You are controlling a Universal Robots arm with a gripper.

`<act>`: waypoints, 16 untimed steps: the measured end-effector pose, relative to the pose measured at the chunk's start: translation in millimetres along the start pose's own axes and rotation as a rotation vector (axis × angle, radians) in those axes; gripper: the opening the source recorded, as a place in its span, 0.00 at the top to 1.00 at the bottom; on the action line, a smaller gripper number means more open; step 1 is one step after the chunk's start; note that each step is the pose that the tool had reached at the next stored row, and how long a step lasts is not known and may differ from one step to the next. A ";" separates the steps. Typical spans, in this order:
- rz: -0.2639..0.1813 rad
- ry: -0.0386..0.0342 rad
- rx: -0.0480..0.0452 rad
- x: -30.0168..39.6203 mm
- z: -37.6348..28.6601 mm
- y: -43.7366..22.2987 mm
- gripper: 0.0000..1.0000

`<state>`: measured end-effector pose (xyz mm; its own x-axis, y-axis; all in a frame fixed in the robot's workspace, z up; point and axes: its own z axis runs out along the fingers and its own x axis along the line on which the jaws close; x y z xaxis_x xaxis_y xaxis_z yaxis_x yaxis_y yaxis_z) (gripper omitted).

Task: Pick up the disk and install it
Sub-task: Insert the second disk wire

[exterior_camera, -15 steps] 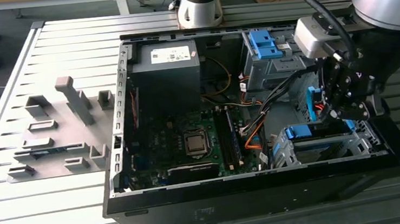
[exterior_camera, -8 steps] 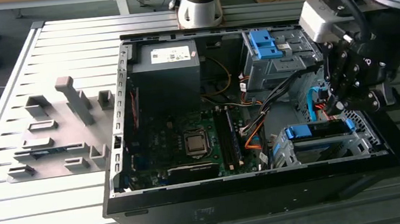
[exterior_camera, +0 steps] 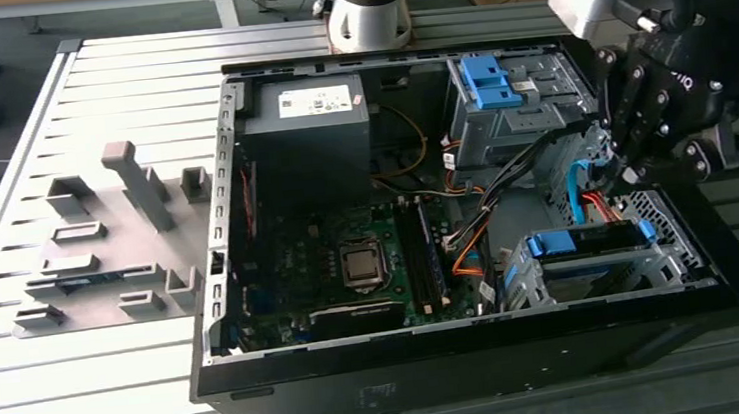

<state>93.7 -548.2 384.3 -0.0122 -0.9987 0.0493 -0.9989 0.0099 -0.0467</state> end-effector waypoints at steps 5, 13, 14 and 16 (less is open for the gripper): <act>0.000 0.0001 0.0001 -1.4 -0.4 3.4 0.89; 0.000 0.0005 0.0001 -15.6 -8.6 3.2 0.89; 0.000 0.0005 0.0001 -17.0 -9.7 3.1 0.89; 0.000 0.0004 -0.0025 -19.7 -10.3 3.2 0.89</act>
<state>90.3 -528.0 393.5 -0.0120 -0.9987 0.0498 -0.9990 0.0098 -0.0442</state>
